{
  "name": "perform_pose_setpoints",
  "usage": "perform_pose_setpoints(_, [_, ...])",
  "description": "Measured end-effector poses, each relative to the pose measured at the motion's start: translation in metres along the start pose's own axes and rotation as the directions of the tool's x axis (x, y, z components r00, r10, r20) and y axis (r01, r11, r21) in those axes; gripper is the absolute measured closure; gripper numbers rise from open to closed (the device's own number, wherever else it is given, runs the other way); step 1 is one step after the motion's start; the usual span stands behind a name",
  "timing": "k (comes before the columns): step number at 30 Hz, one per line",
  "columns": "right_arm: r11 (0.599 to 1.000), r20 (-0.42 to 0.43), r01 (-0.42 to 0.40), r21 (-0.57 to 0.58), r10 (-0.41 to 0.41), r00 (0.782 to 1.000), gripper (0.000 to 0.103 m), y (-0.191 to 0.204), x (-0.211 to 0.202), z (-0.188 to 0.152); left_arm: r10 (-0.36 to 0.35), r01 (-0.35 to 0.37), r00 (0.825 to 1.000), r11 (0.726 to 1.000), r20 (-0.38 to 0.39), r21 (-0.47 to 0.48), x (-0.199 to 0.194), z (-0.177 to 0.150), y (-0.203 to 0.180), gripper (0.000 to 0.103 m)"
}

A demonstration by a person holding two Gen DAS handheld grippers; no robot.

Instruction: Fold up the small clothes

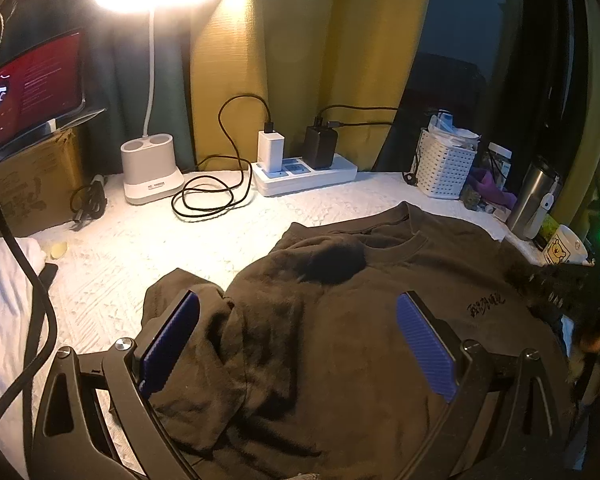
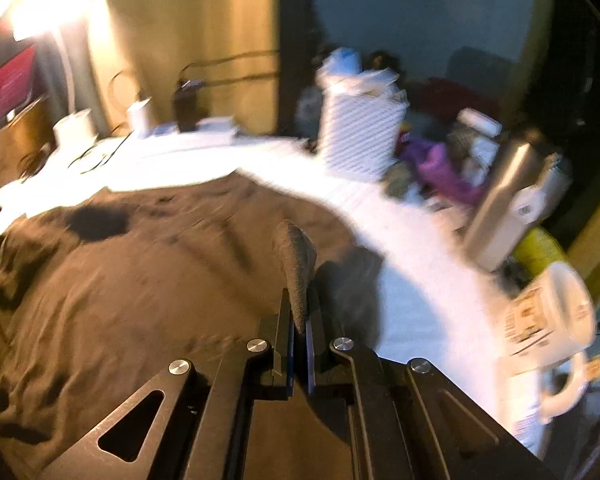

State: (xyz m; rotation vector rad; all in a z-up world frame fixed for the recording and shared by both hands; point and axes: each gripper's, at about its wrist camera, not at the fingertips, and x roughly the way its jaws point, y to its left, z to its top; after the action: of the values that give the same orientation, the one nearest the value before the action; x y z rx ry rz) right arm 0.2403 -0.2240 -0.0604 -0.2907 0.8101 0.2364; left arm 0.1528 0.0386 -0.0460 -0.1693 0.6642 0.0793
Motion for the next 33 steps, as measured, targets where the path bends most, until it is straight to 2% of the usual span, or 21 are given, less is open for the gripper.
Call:
perform_pose_setpoints(3, [0.998,-0.027,-0.059,0.012,0.059,0.998,0.099,0.012,0.008,-0.010,0.000,0.000,1.000,1.000,-0.001,0.001,-0.001,-0.001,0.000,0.005])
perform_pose_setpoints(8, [0.986,-0.068,-0.163,-0.032,0.161,0.985,0.098,0.031,0.009,-0.026,0.000,0.000,1.000,1.000,0.001,0.010,-0.004,-0.001,-0.002,0.005])
perform_pose_setpoints(12, [0.989,-0.019,-0.146,-0.036,0.145,0.989,0.097,0.024,-0.011,-0.028,0.004,-0.004,1.000,1.000,-0.002,0.015,-0.004,-0.002,-0.005,0.005])
perform_pose_setpoints(18, [0.996,0.003,-0.084,0.020,0.084,0.996,0.097,-0.011,-0.031,-0.030,0.000,0.000,1.000,1.000,-0.010,0.028,-0.003,-0.002,-0.011,0.005])
perform_pose_setpoints(21, [0.993,0.003,-0.104,0.048,0.104,0.995,0.097,-0.020,-0.032,-0.033,-0.003,0.003,1.000,0.999,-0.016,0.036,-0.002,-0.002,-0.015,0.005])
perform_pose_setpoints(24, [0.988,-0.009,-0.148,0.045,0.149,0.989,0.097,-0.013,-0.027,-0.036,-0.001,0.002,1.000,0.999,-0.014,0.043,-0.003,-0.001,-0.017,0.005])
perform_pose_setpoints(26, [0.982,-0.046,-0.189,0.024,0.190,0.981,0.097,-0.001,-0.016,-0.037,0.002,-0.001,1.000,0.999,-0.012,0.044,-0.005,-0.001,-0.017,0.005])
perform_pose_setpoints(28, [0.980,-0.097,-0.200,-0.016,0.197,0.976,0.094,0.013,-0.003,-0.042,0.008,-0.007,1.000,0.999,-0.010,0.043,-0.006,-0.001,-0.017,0.005])
perform_pose_setpoints(29, [0.980,-0.120,-0.193,-0.046,0.187,0.975,0.078,0.021,0.002,-0.045,0.011,-0.010,1.000,0.999,-0.008,0.041,-0.007,-0.001,-0.016,0.005])
perform_pose_setpoints(30, [0.978,-0.136,-0.196,-0.075,0.185,0.973,0.039,0.028,0.007,-0.047,0.013,-0.012,1.000,0.999,-0.008,0.040,-0.007,-0.001,-0.015,0.005])
perform_pose_setpoints(31, [0.971,-0.136,-0.223,-0.089,0.209,0.968,0.013,0.032,0.008,-0.048,0.015,-0.015,1.000,0.999,-0.008,0.037,-0.007,-0.001,-0.014,0.005])
perform_pose_setpoints(32, [0.963,-0.144,-0.254,-0.091,0.240,0.960,0.000,0.036,0.009,-0.049,0.015,-0.015,1.000,0.999,-0.009,0.034,-0.007,-0.001,-0.013,0.005])
perform_pose_setpoints(33, [0.954,-0.152,-0.285,-0.090,0.270,0.951,0.000,0.040,0.011,-0.049,0.015,-0.014,1.000,0.999,-0.011,0.030,-0.007,-0.001,-0.013,0.005])
